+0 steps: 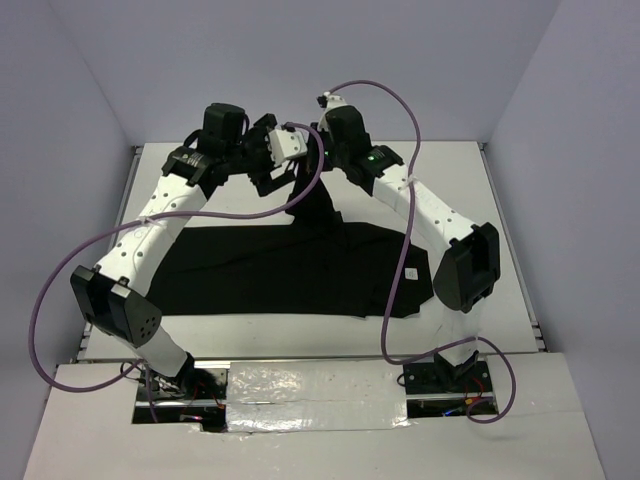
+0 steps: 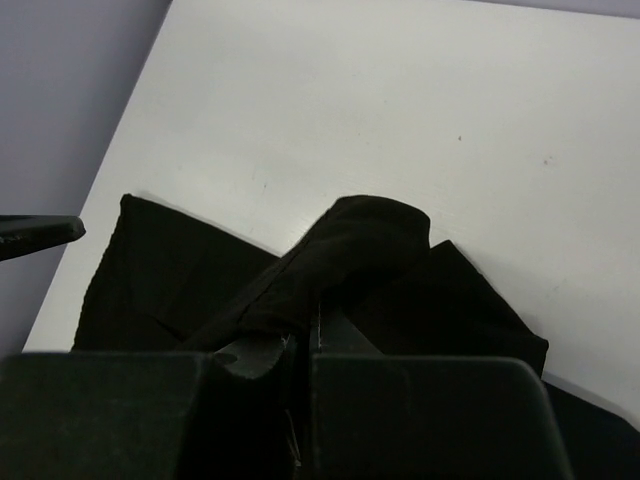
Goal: Fold and stack the long sleeve shirts
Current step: Fold the shirt
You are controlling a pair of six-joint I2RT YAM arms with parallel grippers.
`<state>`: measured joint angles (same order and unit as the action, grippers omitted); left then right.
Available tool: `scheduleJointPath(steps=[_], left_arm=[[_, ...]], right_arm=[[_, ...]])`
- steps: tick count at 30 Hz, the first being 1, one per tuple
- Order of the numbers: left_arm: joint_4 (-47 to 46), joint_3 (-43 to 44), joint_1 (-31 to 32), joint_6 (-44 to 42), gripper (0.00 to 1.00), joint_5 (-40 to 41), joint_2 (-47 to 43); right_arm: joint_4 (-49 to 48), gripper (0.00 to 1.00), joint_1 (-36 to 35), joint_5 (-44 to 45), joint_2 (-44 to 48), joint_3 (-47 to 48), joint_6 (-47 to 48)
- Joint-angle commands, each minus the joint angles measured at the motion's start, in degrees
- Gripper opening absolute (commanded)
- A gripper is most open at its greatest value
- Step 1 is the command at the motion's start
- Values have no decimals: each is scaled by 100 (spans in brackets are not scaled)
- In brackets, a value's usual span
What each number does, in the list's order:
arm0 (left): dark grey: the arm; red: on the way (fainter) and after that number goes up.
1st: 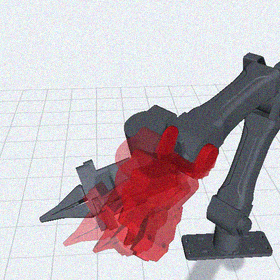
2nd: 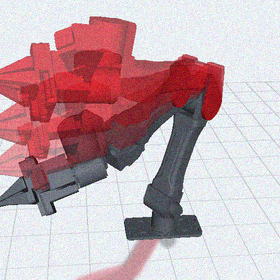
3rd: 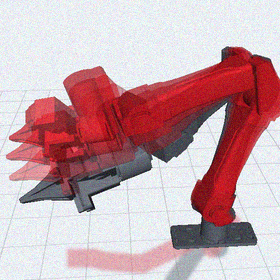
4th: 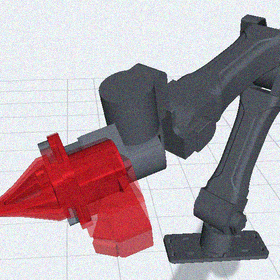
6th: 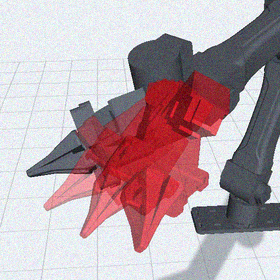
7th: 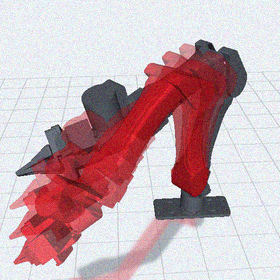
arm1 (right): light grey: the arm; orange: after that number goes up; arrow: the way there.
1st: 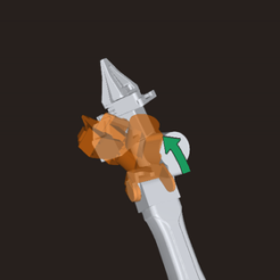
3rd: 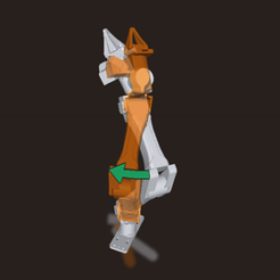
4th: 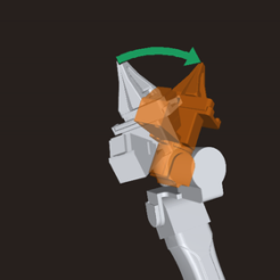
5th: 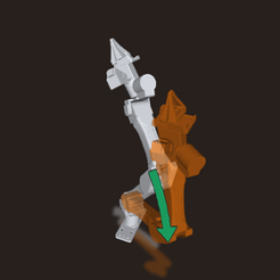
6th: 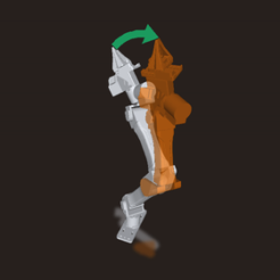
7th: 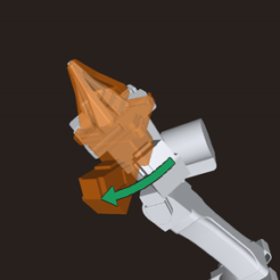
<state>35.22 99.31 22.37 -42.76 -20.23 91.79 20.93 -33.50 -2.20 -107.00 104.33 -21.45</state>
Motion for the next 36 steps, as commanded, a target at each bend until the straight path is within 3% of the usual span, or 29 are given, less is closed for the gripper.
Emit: scheduleJointPath(steps=[1,13,15,16,20,21,22,23,29,31,32,35,36], left_arm=[[-384,-17,-13,268,99,-428,23],[-937,-298,-5,488,99,-474,243],[-973,-307,-5,453,86,-386,243],[-1017,-307,-22,453,64,-359,226],[-982,-228,-22,444,27,-464,234],[-1000,-210,-22,496,9,-447,234],[-1078,-201,-22,558,1,-421,234],[-1096,-184,-22,672,0,-412,243],[-902,-280,-22,584,6,-632,190],[-886,-298,-22,629,22,-614,217],[-920,-359,-22,672,45,-614,217],[-1148,-544,-22,883,65,-526,199],[-1193,-579,-22,901,66,-509,208]], right_arm=[[87,0,-87,105,135,149,-87],[-36,0,-175,53,364,-71,9],[-80,0,-175,53,399,-150,71],[-141,0,-175,9,443,-185,88],[-317,0,-184,-114,540,-422,133],[-326,0,-166,-140,557,-449,167],[-344,0,-175,-149,575,-493,185],[-352,0,-175,-149,584,-510,203],[-335,0,-166,-132,628,-519,255],[-379,0,-175,-184,628,-528,256],[-353,0,-175,-193,628,-511,230],[-318,0,-166,-220,610,-440,203],[-291,0,-166,-237,610,-405,194]])
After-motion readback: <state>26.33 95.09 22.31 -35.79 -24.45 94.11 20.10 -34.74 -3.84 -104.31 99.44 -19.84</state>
